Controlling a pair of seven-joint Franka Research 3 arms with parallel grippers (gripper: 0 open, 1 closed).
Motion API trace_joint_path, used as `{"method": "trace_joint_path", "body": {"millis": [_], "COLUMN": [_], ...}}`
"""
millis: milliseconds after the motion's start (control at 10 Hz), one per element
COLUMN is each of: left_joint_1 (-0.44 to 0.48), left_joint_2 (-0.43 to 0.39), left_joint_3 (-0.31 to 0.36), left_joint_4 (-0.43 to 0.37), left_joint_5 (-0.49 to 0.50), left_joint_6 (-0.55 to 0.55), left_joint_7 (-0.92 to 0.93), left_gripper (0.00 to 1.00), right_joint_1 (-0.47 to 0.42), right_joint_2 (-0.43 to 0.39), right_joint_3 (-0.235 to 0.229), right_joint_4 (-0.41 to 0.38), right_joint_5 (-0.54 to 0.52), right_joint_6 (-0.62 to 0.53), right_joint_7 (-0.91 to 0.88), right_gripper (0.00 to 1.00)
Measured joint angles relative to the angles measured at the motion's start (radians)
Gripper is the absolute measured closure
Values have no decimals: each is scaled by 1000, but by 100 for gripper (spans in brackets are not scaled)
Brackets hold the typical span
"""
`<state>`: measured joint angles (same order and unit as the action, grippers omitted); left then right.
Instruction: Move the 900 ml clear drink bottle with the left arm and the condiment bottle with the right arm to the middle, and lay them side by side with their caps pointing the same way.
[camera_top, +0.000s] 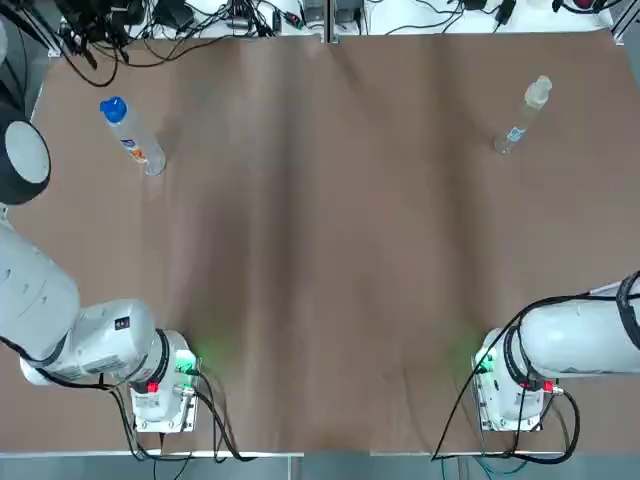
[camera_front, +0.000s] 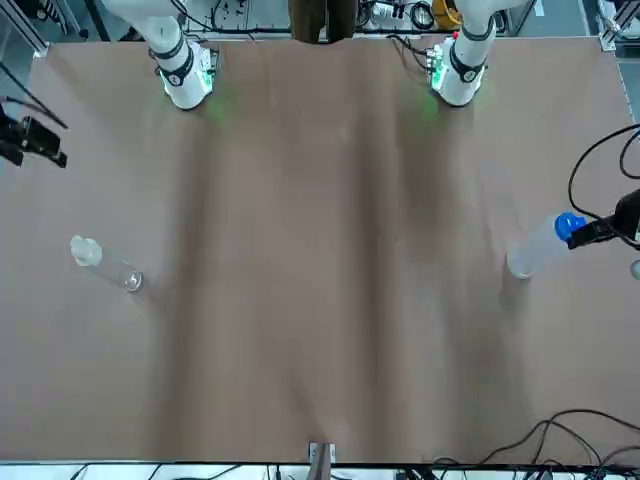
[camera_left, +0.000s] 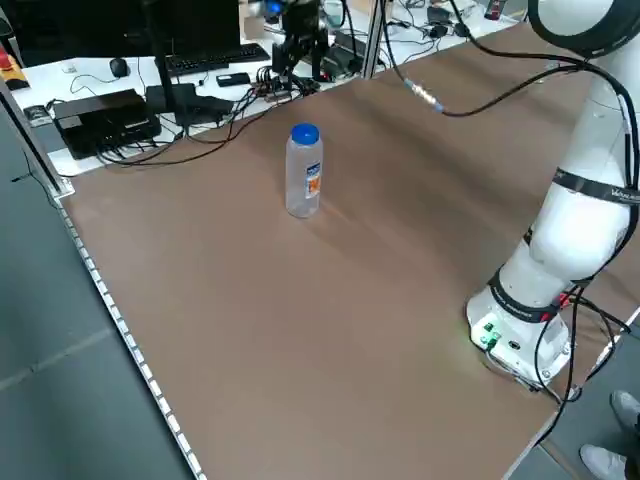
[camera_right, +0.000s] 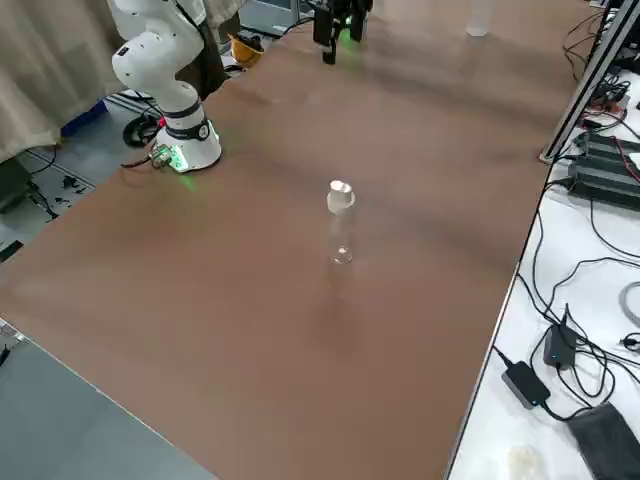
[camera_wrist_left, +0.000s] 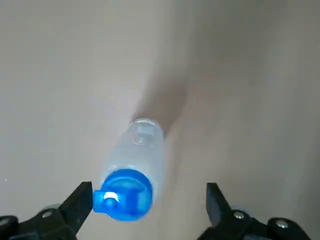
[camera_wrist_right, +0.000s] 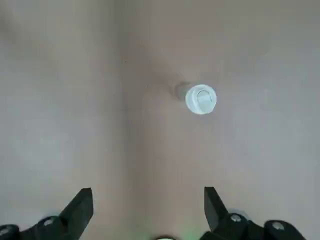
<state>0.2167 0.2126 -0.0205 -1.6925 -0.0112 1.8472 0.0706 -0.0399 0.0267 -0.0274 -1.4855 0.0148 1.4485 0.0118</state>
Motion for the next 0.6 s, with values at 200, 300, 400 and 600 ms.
{"method": "trace_joint_path", "body": {"millis": [200,300,400,600], "left_joint_1": [43,45,44,42], "left_joint_2": [-10,-29,-54,-100], "left_joint_3": [0,0,-1,-4], "left_joint_4": [-81,-120,-157,-202], "left_joint_5": [0,0,0,0], "left_joint_6": [60,78,92,101], "left_joint_7": [68,74,74,74], "left_gripper": [0,0,0,0], "right_joint_1": [-11,-20,-36,-66], "right_joint_2": [47,61,68,73], "right_joint_3": [-1,-1,-1,-2], "right_joint_4": [-19,-56,-108,-208], "right_joint_5": [0,0,0,0], "right_joint_6": [58,120,193,300], "right_joint_7": [-8,-41,-76,-103], "right_gripper": [2,2,2,2]}}
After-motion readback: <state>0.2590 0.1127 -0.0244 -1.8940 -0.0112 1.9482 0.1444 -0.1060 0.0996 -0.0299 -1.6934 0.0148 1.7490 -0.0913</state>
